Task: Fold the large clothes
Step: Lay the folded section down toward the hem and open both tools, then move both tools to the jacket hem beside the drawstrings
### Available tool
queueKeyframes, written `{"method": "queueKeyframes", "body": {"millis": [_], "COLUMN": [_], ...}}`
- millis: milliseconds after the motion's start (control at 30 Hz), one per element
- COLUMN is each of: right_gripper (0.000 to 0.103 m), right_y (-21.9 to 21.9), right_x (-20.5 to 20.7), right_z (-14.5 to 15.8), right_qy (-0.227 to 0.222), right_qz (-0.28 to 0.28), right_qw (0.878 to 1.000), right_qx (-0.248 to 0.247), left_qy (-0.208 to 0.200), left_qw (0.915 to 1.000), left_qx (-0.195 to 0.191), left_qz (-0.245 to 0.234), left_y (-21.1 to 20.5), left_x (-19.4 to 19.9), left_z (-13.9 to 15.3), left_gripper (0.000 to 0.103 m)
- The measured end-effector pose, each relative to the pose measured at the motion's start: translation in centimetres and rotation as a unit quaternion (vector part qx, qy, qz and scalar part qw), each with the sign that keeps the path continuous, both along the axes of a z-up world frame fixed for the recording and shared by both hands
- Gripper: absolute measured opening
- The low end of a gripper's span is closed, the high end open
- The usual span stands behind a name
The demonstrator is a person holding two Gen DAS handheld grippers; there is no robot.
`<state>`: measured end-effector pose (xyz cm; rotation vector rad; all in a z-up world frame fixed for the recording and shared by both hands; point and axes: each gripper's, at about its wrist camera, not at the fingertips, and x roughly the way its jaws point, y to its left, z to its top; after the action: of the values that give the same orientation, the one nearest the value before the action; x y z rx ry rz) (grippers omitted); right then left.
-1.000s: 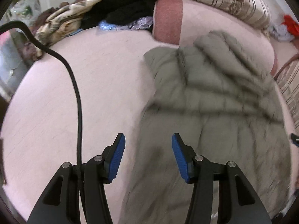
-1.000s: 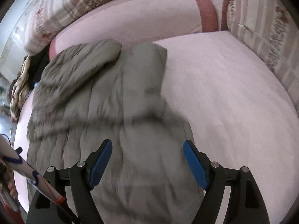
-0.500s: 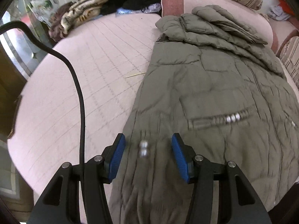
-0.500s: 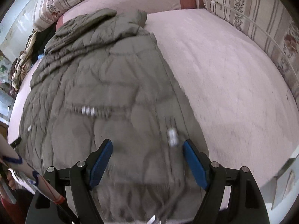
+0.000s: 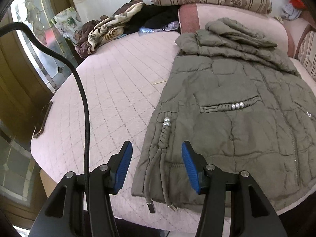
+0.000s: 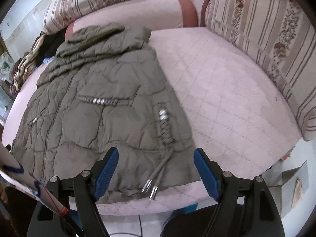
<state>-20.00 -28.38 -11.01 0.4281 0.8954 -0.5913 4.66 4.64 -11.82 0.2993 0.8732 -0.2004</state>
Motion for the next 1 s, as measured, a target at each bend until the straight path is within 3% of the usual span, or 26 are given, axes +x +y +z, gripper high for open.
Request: {"method": "queueKeyframes", "body": {"millis": [333, 767, 900, 1000], "right_gripper": [0.083, 0.084, 0.086, 0.086], "right_y": [-3.6, -7.3, -8.3, -9.2], "right_x": [0.0, -0.2, -0.2, 0.0], "right_z": [-0.7, -2.9, -3.8, -4.7], "right_qy": [0.003, -0.016, -0.037, -0.061], "right_qz": [-0.045, -0.082, -0.082, -0.082], "right_qw": [0.999, 0.994, 0.989, 0.983], "right_qx": [0.011, 0.077, 0.115, 0.155], "left_qy": [0.023, 0.03, 0.05, 0.081], "left_qw": [0.9995, 0.9983, 0.9953, 0.9883], "left_qx": [-0.013, -0.02, -0.056, -0.106], "left_qz": [0.018, 0.047, 0.063, 0.074], "left_y": [1.1, 2.6, 4.5, 6.4], "left_x": [0.5, 2.3, 4.2, 6.6], "left_z": [-0.6, -0.7, -0.4, -1.0], "left_gripper": [0.051, 0.051, 0.056, 0.061]}}
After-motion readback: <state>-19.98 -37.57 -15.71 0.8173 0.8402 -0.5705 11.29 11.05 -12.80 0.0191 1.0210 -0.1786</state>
